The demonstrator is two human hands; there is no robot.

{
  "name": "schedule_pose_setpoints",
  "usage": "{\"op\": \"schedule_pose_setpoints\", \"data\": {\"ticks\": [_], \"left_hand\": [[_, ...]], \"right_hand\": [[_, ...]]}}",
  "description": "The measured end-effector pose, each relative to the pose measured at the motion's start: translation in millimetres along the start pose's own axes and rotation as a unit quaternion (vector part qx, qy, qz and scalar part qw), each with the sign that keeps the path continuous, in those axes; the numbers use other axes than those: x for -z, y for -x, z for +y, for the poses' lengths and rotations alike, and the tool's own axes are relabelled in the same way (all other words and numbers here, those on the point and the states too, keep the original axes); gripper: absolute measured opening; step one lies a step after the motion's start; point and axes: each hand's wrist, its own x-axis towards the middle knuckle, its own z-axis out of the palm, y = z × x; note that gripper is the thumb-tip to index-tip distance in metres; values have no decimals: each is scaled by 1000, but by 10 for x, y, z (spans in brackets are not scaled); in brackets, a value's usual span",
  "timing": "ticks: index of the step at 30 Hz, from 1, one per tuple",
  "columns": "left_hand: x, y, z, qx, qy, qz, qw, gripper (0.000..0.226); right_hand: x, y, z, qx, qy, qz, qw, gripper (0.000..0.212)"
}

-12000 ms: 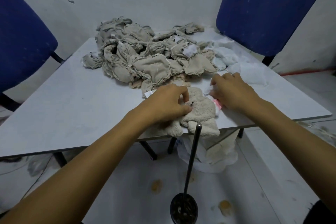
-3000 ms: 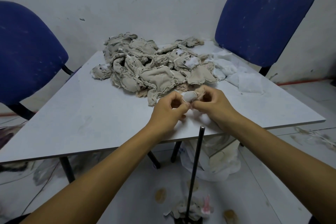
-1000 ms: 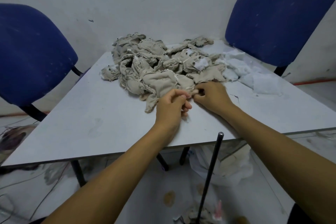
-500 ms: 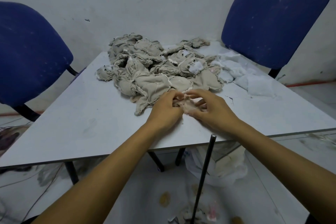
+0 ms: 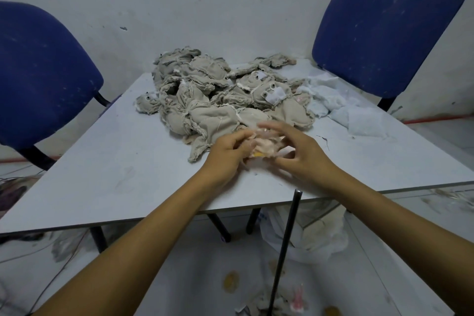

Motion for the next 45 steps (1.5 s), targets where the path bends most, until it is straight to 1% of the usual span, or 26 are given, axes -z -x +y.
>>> {"op": "schedule_pose_setpoints", "data": {"ticks": [2,4,5,6,9,12,13,14,15,16,18,21,23,27,29,31,33,36,38,42,45], "left_hand": [[-2,6,-2,8,-19,-24,1000,27],[-14,8,4,-10,-72,-29,997,25],[-19,6,14,-19,-90,-28,995,22],[-18,11,32,-22,-94,-28,995,22],[4,23,39,-26,-50,-39,998,22],[2,34,-5,-43,-32,-15,998,34],[-1,32,-9,-43,-26,-7,999,34],[2,29,-16,-42,-20,-4,999,31],[8,23,-22,-40,-17,-7,999,27],[16,20,-21,-41,-19,-11,999,23],[21,17,-20,-40,-17,-18,999,20],[20,12,-2,-28,2,-33,999,23],[26,-2,5,-24,-2,-42,999,20],[43,-19,11,-9,17,-45,999,18],[47,-17,12,-2,5,-55,998,10],[52,-9,12,-2,-9,-59,998,3],[50,-2,16,-4,-11,-55,998,10],[37,2,29,-5,-39,-54,998,30],[21,7,35,-5,-44,-55,997,39],[10,4,64,5,-15,-37,999,45],[2,4,69,14,-10,-44,999,47]], "right_hand": [[-28,-6,10,20,52,19,998,43],[-35,-19,0,8,57,42,997,17],[-32,-25,1,-10,53,42,998,13],[-27,-31,12,-28,49,40,998,17],[-6,-29,23,-56,12,33,998,29],[-22,-34,32,-70,-6,18,997,25],[-19,-37,35,-74,-26,16,997,31],[-13,-38,33,-69,-45,13,997,43],[-7,-33,24,-50,-48,6,998,52],[-4,-31,16,-30,-39,-5,999,56],[1,-37,40,-8,-24,-22,999,49],[11,-47,50,-40,-92,-18,995,41],[21,-39,44,-60,-133,-16,989,42],[31,-36,32,-68,-134,-25,988,44],[33,-42,-4,-61,-132,-31,989,44],[43,-36,-40,-51,-137,-46,988,39],[51,-26,-62,-48,-148,-51,986,35],[64,-17,-79,-52,-158,-57,984,32],[80,-12,-79,-64,-174,-54,981,35],[110,-24,-63,-88,-211,-71,971,49],[132,-31,-57,-85,-228,-105,964,49]]}}
